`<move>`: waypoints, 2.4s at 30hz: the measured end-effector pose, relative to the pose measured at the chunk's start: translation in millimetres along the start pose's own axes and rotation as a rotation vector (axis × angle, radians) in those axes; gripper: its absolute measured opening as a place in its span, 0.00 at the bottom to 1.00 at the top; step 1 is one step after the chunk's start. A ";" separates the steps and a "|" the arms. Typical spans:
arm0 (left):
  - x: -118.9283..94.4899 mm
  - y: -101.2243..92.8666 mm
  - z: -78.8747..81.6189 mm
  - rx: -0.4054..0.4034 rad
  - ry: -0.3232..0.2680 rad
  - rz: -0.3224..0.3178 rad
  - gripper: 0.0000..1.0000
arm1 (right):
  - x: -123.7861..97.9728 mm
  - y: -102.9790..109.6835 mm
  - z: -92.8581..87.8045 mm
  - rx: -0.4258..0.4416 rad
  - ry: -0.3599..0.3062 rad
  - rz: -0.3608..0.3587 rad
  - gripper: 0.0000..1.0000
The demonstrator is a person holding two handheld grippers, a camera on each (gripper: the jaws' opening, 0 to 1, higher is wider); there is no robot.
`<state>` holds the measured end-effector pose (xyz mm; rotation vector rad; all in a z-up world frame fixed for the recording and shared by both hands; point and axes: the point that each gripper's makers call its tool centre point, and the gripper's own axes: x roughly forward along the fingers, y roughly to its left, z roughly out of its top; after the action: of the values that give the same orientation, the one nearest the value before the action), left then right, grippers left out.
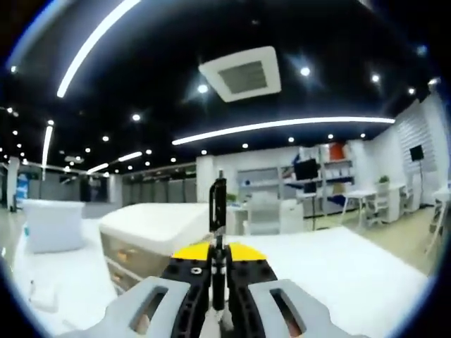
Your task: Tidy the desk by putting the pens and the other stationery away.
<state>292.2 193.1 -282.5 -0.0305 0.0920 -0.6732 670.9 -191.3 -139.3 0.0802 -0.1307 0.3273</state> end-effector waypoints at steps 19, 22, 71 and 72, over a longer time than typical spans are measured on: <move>-0.7 4.5 1.1 0.001 0.005 0.017 0.86 | 49.3 -28.3 -9.0 0.000 0.011 -0.057 0.06; -0.2 4.4 0.7 -0.001 0.005 0.016 0.86 | 50.4 -28.0 -14.8 -0.008 0.023 -0.058 0.06; 10.8 5.6 2.0 0.005 0.005 -0.009 0.86 | -162.0 2.5 -53.0 0.015 -0.003 0.081 0.40; 11.1 6.0 2.2 0.005 0.005 -0.009 0.86 | -170.0 3.9 -54.3 0.013 -0.003 0.083 0.41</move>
<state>304.8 190.8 -281.5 -0.0242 0.0947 -0.6825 516.3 -235.8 -216.7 0.0879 -0.1349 0.4113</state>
